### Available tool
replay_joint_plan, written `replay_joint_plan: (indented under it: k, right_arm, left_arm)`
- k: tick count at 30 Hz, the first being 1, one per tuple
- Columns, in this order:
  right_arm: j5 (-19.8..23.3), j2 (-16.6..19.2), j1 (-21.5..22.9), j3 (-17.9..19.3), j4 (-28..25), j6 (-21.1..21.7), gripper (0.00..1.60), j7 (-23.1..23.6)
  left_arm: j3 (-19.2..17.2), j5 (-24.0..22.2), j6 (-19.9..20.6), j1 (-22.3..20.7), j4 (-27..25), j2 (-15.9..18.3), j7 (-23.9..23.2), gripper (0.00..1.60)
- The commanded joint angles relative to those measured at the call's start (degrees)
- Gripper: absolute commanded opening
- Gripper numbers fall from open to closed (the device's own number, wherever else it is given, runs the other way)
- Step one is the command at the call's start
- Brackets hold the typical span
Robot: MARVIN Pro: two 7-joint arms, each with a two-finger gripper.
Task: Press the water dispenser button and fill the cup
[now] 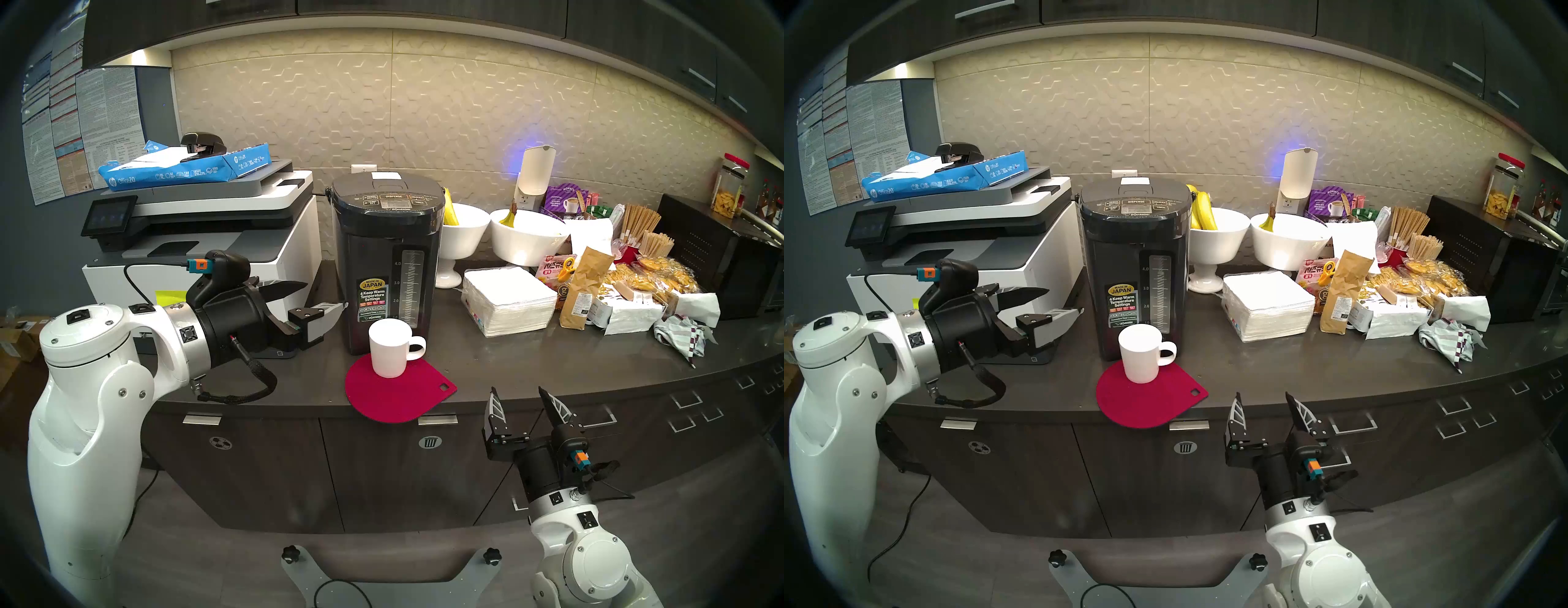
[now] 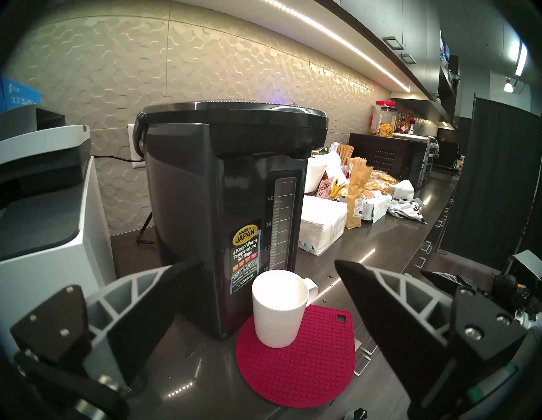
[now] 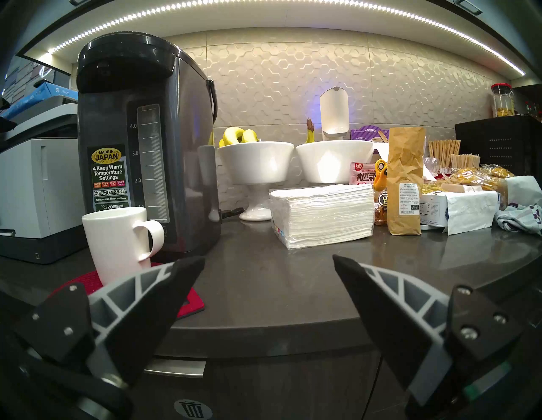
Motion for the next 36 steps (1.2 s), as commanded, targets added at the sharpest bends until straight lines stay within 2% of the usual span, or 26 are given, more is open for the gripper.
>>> replay_joint_plan:
  k: [1,36]
  right_arm:
    - [0.0,0.0,0.1,0.1,-1.0,-0.2,1.60,-0.1]
    - [-0.3,0.4,0.1,-0.2,-1.0,-0.7,1.60,-0.8]
  left_arm:
    - [0.0,0.0,0.0,0.0,-0.4,0.0,0.0,1.60]
    - [0.0,0.0,0.0,0.0,-0.4,0.0,0.0,1.60]
